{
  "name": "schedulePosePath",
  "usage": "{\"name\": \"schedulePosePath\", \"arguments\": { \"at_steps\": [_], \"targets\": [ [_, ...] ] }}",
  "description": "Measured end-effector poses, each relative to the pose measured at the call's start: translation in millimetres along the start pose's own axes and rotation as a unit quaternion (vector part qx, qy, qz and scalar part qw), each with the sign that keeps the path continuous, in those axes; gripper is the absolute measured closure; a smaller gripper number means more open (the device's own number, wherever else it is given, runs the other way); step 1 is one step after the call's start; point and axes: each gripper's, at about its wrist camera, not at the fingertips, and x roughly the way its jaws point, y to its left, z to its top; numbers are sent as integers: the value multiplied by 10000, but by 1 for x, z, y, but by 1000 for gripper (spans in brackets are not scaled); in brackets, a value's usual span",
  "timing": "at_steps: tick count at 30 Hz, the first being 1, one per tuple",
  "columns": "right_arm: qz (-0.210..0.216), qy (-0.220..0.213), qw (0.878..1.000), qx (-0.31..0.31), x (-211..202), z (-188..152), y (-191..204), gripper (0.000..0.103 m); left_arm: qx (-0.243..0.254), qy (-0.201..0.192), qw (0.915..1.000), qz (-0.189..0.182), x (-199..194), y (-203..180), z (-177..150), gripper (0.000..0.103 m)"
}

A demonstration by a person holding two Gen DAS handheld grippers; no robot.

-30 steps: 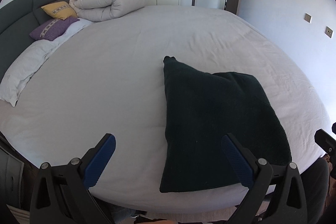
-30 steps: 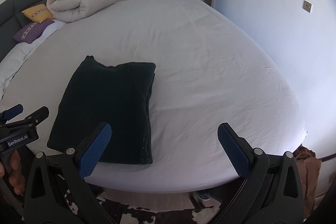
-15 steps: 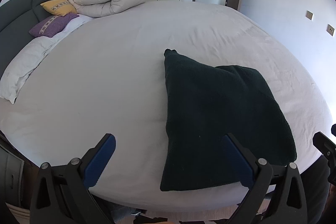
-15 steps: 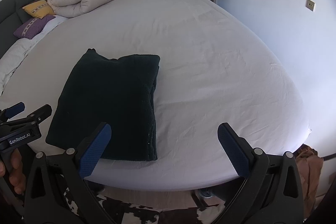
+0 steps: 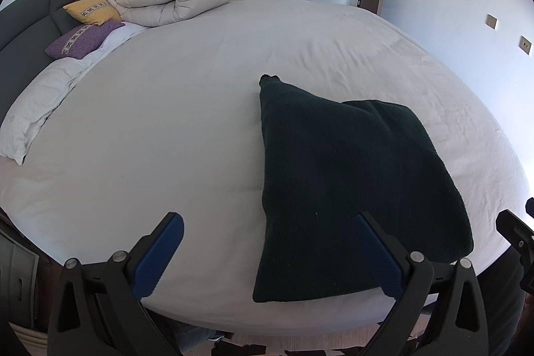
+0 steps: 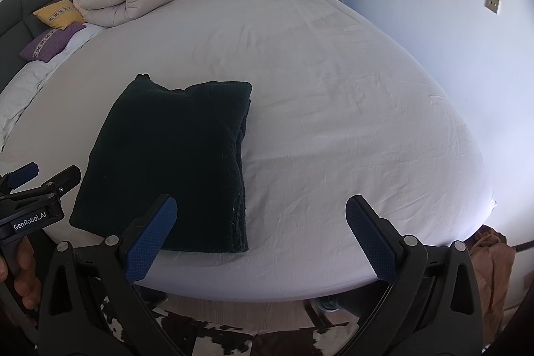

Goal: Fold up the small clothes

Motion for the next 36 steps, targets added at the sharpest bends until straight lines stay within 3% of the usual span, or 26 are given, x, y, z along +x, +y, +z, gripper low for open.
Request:
{"name": "schedulePosePath", "arguments": {
  "at_steps": [36],
  "targets": [
    [-2,1,10000,40,6,-1,4,0,49,80,10000,-31,6,0,-3,0]
  ]
}}
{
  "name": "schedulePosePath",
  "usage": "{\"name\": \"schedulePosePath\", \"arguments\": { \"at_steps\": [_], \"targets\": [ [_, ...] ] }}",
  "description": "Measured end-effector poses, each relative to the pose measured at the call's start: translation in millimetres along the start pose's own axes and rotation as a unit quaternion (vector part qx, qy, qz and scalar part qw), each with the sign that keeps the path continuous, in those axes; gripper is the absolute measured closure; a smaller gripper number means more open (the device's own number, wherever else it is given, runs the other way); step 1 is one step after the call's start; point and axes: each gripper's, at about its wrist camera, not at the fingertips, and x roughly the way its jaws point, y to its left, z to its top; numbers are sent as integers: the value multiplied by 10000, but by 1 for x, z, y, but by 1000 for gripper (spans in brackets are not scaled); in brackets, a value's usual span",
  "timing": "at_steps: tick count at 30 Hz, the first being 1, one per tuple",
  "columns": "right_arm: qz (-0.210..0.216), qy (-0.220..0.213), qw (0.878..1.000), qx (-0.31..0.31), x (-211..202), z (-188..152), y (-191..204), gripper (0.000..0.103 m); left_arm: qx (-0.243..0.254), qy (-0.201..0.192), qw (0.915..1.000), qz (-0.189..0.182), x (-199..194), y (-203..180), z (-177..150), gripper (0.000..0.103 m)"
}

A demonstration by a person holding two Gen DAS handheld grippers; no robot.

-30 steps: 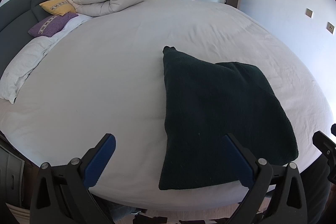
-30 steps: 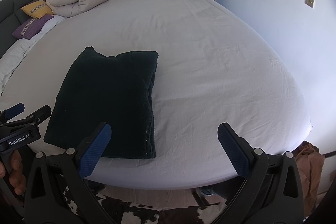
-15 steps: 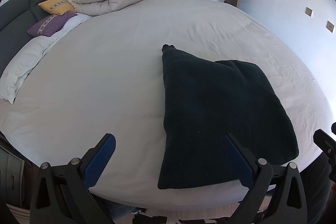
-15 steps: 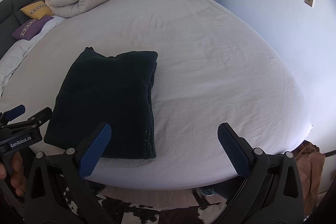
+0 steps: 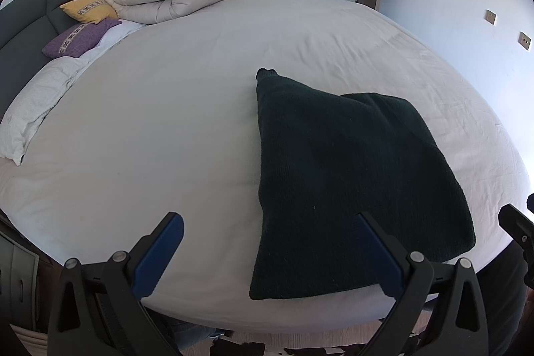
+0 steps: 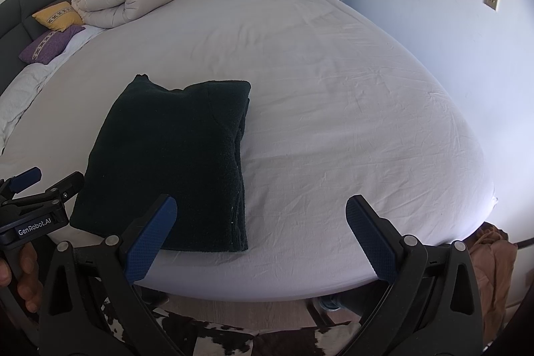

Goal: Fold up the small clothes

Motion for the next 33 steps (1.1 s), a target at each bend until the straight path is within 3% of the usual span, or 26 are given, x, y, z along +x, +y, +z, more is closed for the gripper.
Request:
{"name": "schedulePosePath", "arguments": {
  "at_steps": [33],
  "targets": [
    [7,12,10000,0,-1,-2,8,0,6,49,10000,1,3,3,-2,0]
  ]
}}
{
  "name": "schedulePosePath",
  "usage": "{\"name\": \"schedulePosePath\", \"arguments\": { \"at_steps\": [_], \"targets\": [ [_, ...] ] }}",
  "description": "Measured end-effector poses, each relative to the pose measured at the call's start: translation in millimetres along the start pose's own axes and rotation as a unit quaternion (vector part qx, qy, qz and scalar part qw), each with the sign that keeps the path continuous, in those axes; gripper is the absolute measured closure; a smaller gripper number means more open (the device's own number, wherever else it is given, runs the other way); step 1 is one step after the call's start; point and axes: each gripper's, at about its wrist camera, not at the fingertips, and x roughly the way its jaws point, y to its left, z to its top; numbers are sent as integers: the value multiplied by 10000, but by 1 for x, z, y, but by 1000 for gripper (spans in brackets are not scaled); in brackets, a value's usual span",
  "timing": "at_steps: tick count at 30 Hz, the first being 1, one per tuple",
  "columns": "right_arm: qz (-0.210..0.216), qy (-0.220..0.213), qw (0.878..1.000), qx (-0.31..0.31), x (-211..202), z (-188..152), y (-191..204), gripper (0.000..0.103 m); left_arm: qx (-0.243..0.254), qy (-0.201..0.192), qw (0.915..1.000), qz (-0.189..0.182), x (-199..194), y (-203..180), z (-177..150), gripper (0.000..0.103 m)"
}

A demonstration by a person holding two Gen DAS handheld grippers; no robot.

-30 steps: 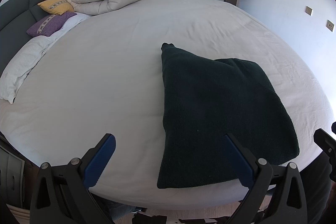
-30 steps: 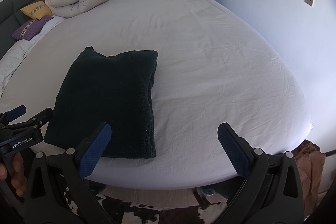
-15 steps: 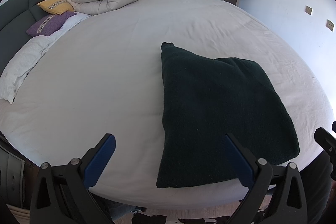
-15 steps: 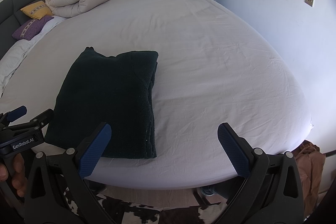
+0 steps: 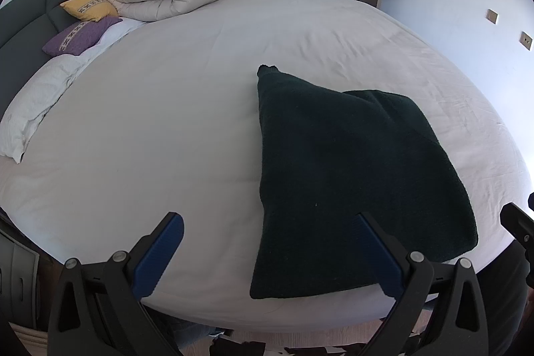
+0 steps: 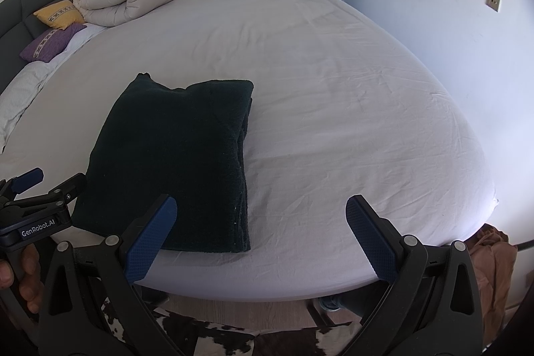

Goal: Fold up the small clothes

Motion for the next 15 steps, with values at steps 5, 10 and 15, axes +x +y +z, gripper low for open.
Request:
{"name": "schedulePosePath", "arguments": {
  "at_steps": [5,10,15],
  "targets": [
    [-1,5,10000,-2,0,0,1,0,4,3,10000,4,0,1,0,0],
    [5,11,10000,1,0,0,2,0,-3,21,10000,2,1,2,0,0],
    [11,17,10000,0,0,-1,2,0,-3,33,10000,1,1,3,-1,0]
  ]
}}
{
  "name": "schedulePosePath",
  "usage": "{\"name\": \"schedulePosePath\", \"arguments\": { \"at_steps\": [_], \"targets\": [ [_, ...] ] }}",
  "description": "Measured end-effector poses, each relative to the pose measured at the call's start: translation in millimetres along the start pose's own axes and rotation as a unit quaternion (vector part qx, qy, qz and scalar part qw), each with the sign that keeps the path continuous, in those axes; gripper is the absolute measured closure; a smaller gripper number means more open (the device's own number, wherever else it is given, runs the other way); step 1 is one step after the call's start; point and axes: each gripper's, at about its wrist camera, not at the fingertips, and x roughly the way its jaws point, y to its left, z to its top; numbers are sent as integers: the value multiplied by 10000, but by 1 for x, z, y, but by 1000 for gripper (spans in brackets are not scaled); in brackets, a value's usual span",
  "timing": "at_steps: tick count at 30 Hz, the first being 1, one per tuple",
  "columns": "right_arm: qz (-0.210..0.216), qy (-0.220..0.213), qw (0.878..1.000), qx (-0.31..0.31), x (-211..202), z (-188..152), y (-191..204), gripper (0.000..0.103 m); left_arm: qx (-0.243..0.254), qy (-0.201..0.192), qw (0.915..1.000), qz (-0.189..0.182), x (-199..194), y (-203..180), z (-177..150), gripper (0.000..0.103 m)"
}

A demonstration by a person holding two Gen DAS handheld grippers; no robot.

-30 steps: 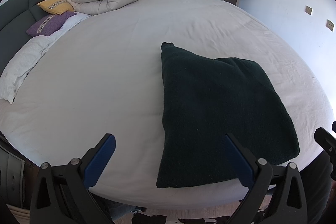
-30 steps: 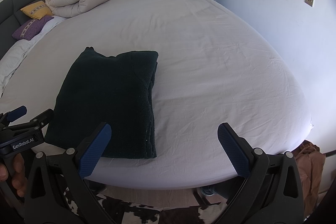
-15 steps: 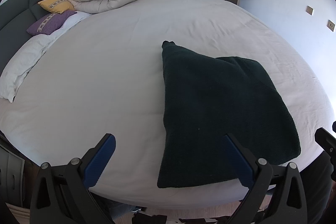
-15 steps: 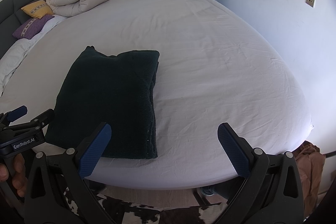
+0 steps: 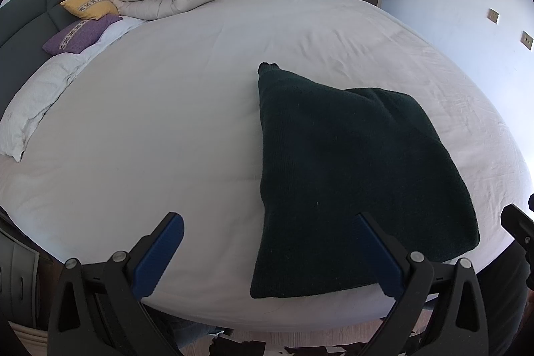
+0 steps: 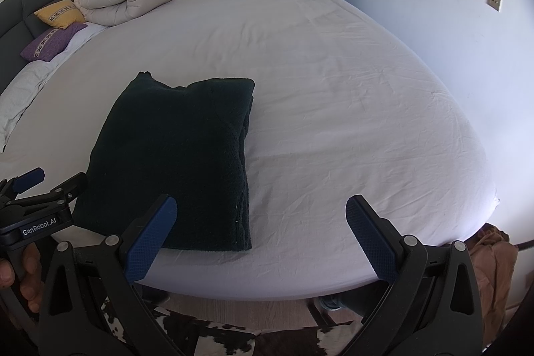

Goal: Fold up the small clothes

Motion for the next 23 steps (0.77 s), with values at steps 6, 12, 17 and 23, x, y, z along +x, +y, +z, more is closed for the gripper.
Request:
{"name": "schedulePosePath", "arguments": {
  "at_steps": [6,12,17,23],
  "targets": [
    [5,4,10000,1,1,-1,1,0,7,15,10000,7,1,-1,0,0],
    [13,23,10000,3,2,-2,1,0,11,33,10000,6,3,-3,-1,0],
    [28,34,10000,7,4,-2,0,0,6,39,10000,3,3,-4,-1,0],
    [27,46,10000,16,4,-3,1,0,33,-7,10000,-21,4,-5,-2,0]
  ]
}}
